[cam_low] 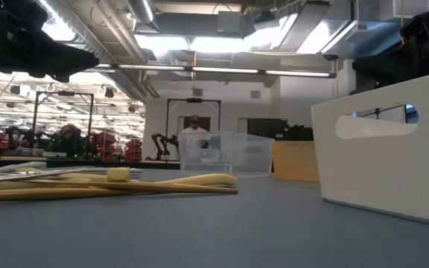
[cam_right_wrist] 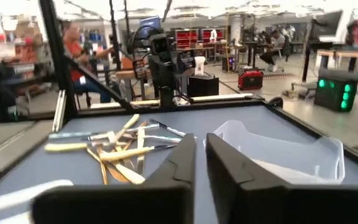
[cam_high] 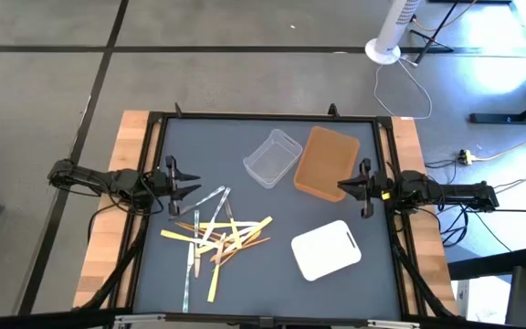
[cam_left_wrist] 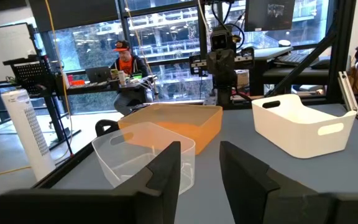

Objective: Sort silverware by color (type)
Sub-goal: Put the yellow knife into the transparent bin

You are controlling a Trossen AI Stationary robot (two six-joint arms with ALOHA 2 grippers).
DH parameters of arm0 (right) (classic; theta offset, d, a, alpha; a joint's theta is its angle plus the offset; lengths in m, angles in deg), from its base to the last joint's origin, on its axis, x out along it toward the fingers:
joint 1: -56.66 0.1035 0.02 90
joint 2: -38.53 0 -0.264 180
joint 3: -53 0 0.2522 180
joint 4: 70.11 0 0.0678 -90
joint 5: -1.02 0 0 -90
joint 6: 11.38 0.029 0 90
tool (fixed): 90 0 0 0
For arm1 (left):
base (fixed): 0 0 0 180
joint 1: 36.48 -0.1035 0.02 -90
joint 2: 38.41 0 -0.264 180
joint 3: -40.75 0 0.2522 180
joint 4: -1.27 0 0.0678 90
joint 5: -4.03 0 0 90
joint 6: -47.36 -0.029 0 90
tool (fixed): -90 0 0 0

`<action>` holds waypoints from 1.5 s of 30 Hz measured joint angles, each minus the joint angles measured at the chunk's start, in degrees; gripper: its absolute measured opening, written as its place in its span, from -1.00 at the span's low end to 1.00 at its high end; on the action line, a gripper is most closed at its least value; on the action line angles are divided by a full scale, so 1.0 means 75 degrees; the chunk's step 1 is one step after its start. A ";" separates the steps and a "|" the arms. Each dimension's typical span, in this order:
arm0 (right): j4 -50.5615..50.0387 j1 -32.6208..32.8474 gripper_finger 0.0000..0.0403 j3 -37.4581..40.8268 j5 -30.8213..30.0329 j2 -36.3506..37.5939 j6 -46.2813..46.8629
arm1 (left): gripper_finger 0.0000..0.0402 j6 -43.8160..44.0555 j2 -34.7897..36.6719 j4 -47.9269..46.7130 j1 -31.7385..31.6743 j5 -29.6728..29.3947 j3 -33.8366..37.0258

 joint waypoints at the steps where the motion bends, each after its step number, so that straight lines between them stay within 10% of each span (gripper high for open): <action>1: 0.0000 0.0000 -0.70 0.0000 -0.0040 0.0000 0.0125 | -0.47 0.0000 -0.0002 -0.0001 -0.0002 -0.0001 0.0000; 17: 0.0032 0.0000 0.60 0.0000 -0.0360 0.0000 0.0895 | -0.48 0.0000 -0.0001 0.0001 0.0000 -0.0001 0.0003; 45: 0.0793 0.0000 0.58 -0.1243 0.0048 -0.1827 0.0464 | -0.48 0.0006 -0.0001 0.0002 -0.0003 0.0001 0.0000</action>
